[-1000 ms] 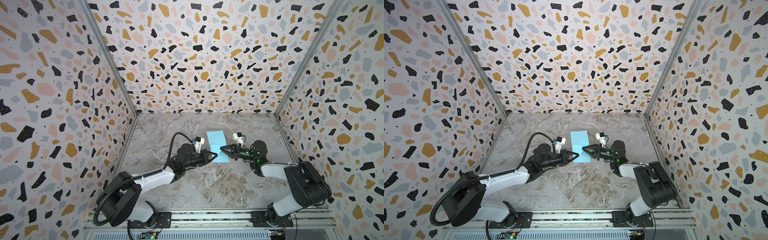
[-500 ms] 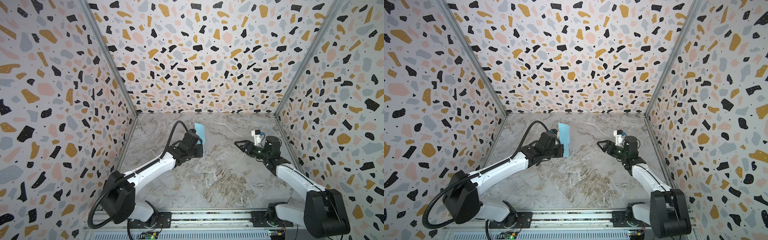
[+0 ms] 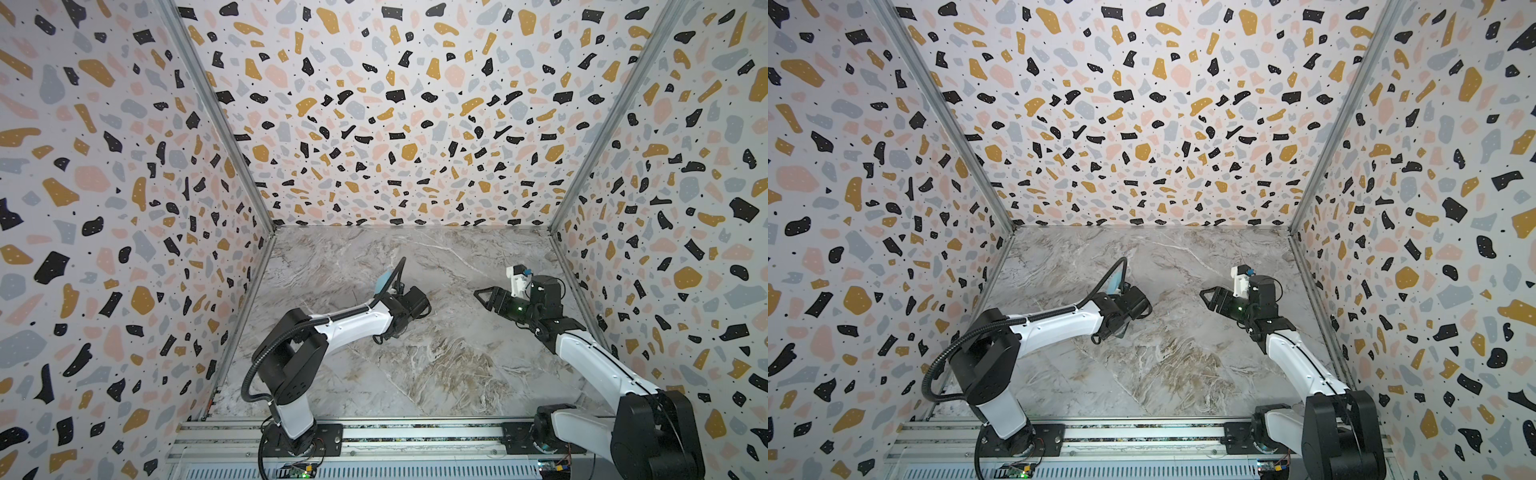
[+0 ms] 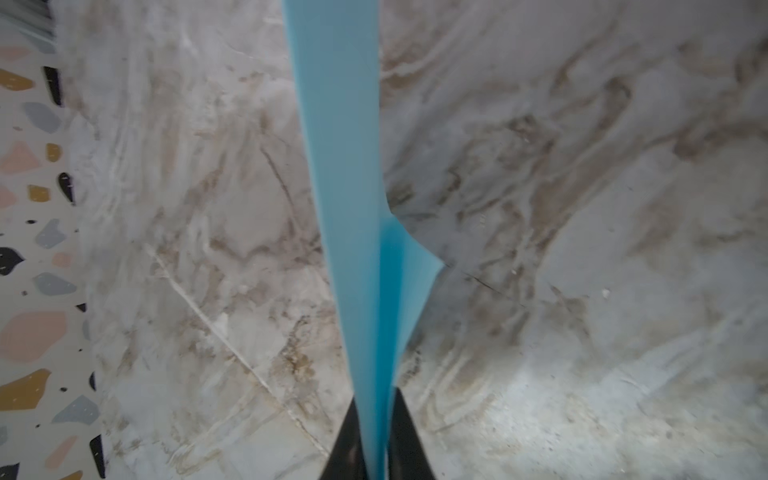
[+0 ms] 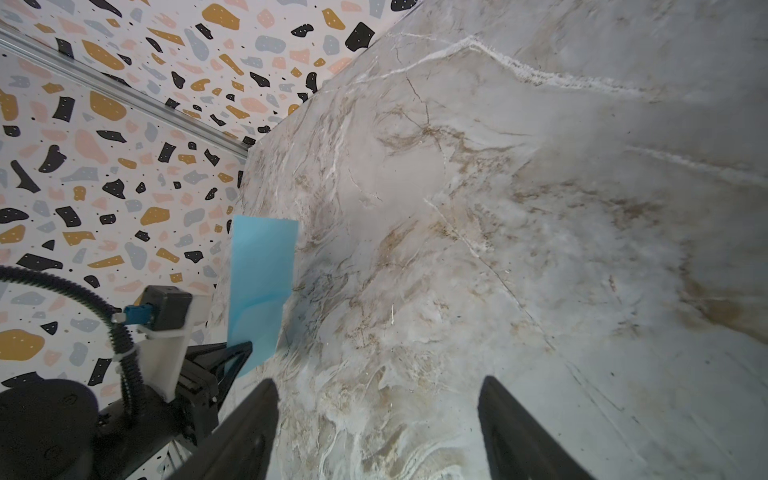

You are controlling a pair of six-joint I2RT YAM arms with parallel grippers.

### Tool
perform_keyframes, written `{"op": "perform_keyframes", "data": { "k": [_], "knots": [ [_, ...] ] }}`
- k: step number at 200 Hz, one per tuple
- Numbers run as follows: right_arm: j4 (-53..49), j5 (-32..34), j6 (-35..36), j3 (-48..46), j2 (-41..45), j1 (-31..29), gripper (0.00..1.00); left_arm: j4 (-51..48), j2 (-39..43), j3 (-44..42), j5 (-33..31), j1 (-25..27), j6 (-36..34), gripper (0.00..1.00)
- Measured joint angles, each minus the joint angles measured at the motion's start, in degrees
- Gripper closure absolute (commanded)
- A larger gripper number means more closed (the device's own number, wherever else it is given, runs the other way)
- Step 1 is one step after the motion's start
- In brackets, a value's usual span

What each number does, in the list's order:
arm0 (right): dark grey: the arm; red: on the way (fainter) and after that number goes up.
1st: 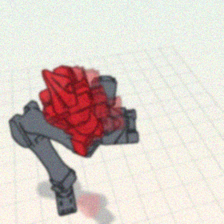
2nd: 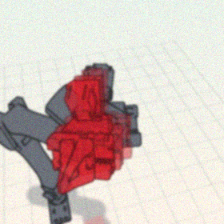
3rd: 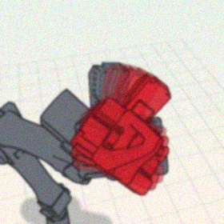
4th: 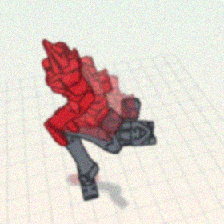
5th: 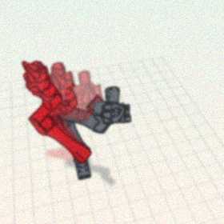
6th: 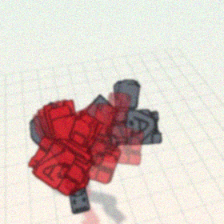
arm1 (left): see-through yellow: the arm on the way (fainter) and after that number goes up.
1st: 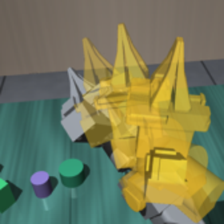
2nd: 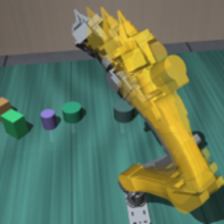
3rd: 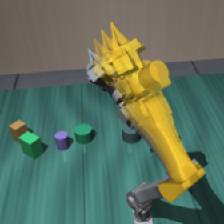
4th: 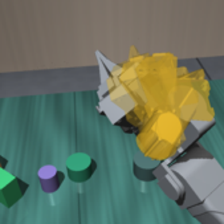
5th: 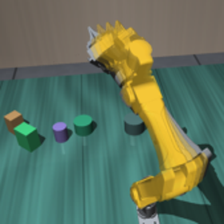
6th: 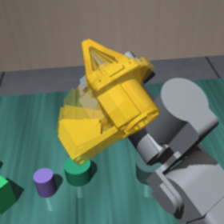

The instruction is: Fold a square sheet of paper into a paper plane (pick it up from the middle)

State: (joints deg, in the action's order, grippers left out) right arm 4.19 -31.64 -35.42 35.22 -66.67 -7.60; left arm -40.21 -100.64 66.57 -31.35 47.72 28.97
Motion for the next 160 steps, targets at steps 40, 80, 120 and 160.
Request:
{"op": "perform_keyframes", "data": {
  "k": [40, 80, 120, 160],
  "knots": [
    [0.0, 0.0, 0.0, -1.4, 0.0, -0.2, 0.24, 5.0, 1.6, -0.6, 10.3, -1.0, -1.5, 0.45],
    [0.4, 1.2, 0.3, -1.3, -4.0, -7.1, 0.26, 10.2, 10.4, -3.8, 22.0, -7.0, -2.3, 0.26],
    [0.4, 5.0, -0.3, 4.0, -13.7, -22.1, 0.29, 14.7, 20.4, -7.9, 26.9, -14.3, -2.6, 0.16],
    [2.2, 7.0, -2.0, 15.6, -27.0, -34.3, 0.38, 17.7, 27.1, -16.3, 28.9, -23.4, -1.3, 0.1]
  ]
}}
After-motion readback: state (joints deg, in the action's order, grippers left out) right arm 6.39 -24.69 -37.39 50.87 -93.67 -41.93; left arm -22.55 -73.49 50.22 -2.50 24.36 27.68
